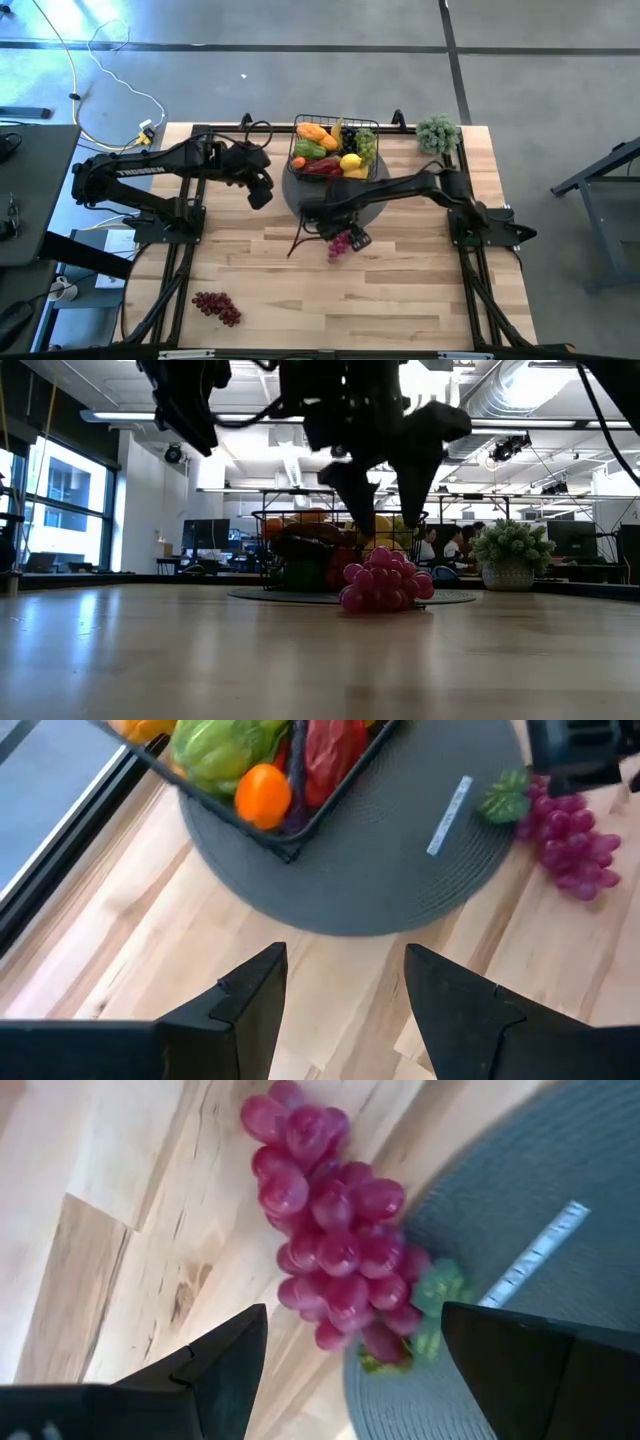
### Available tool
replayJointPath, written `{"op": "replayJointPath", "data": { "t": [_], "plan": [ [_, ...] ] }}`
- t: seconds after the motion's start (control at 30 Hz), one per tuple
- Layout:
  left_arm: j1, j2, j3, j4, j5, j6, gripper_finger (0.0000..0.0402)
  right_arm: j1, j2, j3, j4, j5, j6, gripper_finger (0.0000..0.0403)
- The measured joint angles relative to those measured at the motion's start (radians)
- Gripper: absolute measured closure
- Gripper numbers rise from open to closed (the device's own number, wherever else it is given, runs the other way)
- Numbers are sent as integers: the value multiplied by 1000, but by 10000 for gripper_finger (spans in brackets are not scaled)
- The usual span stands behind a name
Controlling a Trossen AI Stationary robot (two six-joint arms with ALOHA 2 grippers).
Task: Build produce basket
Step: Put the pink grapes into the wire basket
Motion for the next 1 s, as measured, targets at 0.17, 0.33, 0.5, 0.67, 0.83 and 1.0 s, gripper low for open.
{"op": "replayJointPath", "data": {
  "t": [0.17, 0.33, 0.5, 0.67, 0.83, 1.0],
  "plan": [
    [0, 0, 0, -88, -30, -33, 211, 18, 60, 0, 8, 0, 5, 121],
    [0, 0, 0, -168, -31, -35, 211, 22, 117, 0, 12, 7, 15, 121],
    [0, 0, 0, -195, -45, -16, 211, 21, 166, 0, 20, 30, 82, 123],
    [0, 0, 0, -200, -46, 47, 211, 19, 181, 3, 17, 38, 129, 166],
    [0, 0, 0, -201, -70, 103, 211, 19, 181, 3, 3, 35, 200, 254],
    [0, 1, 0, -183, -146, 175, 211, 13, 179, 2, -11, 15, 284, 351]
  ]
}}
